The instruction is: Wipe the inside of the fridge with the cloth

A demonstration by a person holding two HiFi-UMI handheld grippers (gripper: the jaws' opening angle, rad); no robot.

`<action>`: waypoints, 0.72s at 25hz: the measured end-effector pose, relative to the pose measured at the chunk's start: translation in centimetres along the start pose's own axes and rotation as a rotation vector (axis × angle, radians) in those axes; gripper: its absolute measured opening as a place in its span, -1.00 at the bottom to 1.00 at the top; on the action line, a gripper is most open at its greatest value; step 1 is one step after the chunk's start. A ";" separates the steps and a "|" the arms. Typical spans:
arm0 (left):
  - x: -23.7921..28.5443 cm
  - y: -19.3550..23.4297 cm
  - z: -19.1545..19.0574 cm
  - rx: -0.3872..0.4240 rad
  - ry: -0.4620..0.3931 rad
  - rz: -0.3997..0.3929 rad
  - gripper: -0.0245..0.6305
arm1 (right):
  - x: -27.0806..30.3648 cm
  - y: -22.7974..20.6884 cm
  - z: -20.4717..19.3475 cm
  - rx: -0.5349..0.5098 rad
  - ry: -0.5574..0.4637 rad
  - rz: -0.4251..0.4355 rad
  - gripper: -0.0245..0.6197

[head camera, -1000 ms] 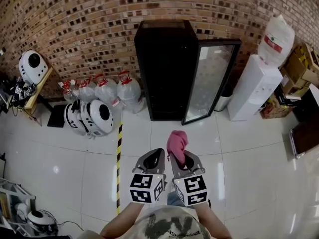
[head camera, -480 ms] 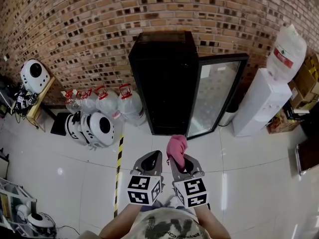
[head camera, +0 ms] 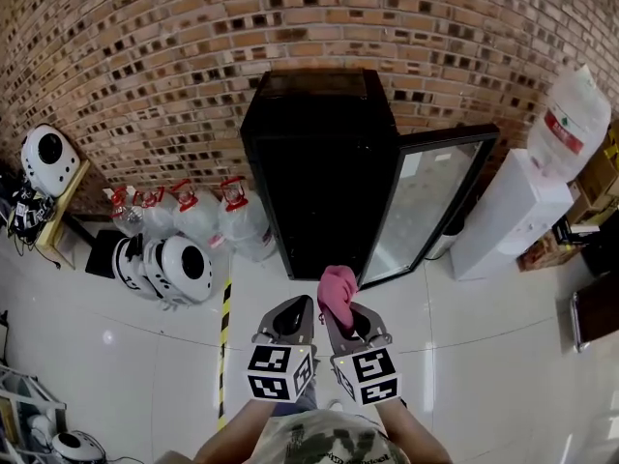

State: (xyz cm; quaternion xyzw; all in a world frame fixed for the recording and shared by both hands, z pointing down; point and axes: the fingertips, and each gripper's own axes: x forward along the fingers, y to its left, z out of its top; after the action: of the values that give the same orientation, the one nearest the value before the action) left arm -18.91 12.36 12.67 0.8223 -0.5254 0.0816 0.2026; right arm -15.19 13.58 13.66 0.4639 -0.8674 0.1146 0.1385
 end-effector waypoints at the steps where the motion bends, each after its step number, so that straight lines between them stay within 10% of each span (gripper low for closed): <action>1: 1.0 0.9 0.5 0.001 -0.003 -0.002 -0.89 | 1.3 -0.3 0.4 -0.001 0.003 -0.002 -0.73; 18: 15.0 13.4 9.6 -0.040 -0.020 -0.063 -0.89 | 19.7 -6.8 8.2 -0.024 0.005 -0.078 -0.73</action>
State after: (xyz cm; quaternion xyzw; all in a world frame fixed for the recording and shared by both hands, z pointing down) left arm -25.20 -9.02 12.53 0.8352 -0.5026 0.0563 0.2161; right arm -21.06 -8.07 13.29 0.4953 -0.8497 0.0999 0.1507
